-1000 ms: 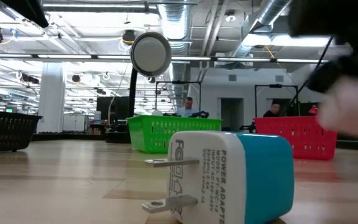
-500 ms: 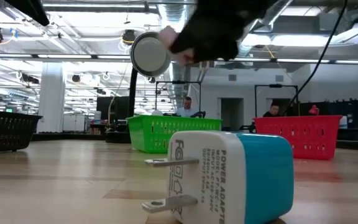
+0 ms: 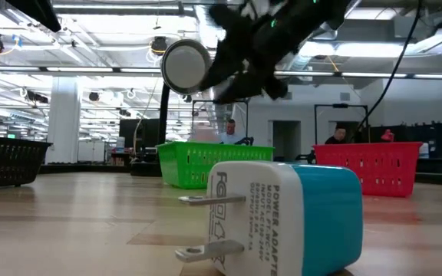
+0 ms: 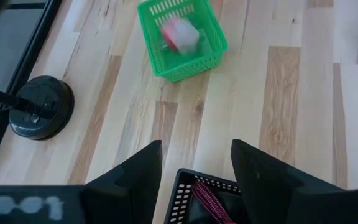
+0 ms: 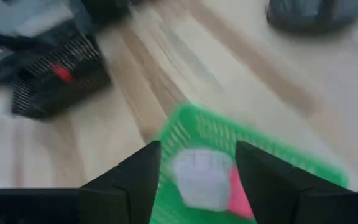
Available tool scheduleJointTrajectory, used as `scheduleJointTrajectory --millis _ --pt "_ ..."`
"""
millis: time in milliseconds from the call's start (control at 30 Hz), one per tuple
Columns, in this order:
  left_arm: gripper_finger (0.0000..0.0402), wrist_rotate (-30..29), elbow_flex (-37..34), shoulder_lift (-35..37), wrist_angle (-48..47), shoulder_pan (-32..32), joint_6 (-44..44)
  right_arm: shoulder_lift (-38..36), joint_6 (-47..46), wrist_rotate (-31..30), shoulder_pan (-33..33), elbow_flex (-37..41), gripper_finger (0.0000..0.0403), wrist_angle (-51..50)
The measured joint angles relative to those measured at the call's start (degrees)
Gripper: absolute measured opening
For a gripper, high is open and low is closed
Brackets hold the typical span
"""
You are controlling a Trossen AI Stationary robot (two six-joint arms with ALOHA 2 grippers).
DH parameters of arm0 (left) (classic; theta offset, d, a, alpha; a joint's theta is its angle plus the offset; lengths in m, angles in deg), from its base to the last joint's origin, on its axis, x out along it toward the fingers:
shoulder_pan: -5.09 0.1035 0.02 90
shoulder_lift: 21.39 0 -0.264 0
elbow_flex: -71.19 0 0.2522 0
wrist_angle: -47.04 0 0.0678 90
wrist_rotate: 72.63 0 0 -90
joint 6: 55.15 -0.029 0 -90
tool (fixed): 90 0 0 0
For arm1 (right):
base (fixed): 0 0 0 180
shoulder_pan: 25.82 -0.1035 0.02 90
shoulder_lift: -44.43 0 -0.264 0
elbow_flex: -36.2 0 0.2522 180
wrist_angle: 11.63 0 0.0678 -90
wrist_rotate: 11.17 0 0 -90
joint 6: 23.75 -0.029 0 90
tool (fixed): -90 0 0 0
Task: Pick and place items into bin
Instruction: Put the white charger adapter into the green bin, then put the blue charger adapter into the green bin
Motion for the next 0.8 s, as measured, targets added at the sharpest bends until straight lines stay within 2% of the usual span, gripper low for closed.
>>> scheduleJointTrajectory --millis 267,400,567,800 --pt "0.0183 -0.08 0.0 0.0 0.44 -0.01 -0.67 6.14 -0.54 0.44 -0.04 -0.01 0.013 0.96" --pt "0.0183 -0.1 0.0 0.02 0.46 -0.02 -0.69 5.91 2.51 0.53 -0.04 -1.57 0.0113 1.25" --pt "0.0183 -0.1 0.0 0.02 0.44 0.0 -0.69 2.84 8.59 4.4 -1.06 -4.45 0.0115 -0.22" --pt "0.0183 -0.14 0.0 0.0 0.55 0.0 -0.69 -3.41 16.92 7.83 -7.45 -9.01 0.0146 -12.47"
